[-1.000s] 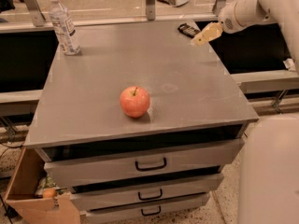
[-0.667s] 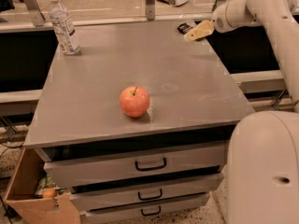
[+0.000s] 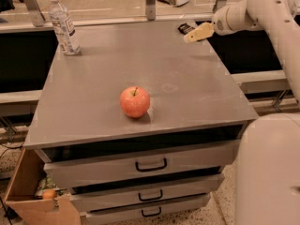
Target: Move rxbar chocolate near apple
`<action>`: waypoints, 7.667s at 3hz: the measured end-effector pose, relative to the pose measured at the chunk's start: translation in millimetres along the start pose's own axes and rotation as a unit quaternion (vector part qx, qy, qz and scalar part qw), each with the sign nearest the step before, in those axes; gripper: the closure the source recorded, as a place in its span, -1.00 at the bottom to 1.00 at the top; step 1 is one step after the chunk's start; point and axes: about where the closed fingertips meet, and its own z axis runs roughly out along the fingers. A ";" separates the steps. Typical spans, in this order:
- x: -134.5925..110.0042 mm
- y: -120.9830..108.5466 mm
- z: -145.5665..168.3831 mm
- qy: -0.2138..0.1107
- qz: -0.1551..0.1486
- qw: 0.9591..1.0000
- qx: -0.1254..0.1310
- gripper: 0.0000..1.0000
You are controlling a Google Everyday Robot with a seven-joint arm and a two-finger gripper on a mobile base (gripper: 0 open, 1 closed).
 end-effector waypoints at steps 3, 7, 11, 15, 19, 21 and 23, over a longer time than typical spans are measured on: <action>20.9 7.9 23.4 -0.064 0.073 0.995 0.011 -1.00; 21.7 -30.9 85.0 -0.064 0.108 0.991 0.049 -0.17; -4.9 -13.5 29.0 -0.061 0.103 0.993 0.000 1.00; 20.8 103.5 -96.6 -0.008 0.102 0.978 -0.181 1.00; 38.8 108.4 -77.0 -0.056 0.074 0.964 -0.248 -0.42; 54.7 80.4 -60.1 -0.050 0.029 0.966 -0.250 -1.00; 77.4 69.6 -45.1 0.006 -0.035 0.973 -0.227 -0.86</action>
Offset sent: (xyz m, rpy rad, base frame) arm -0.0094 0.0000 -0.0350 0.2159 -0.0530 -0.0945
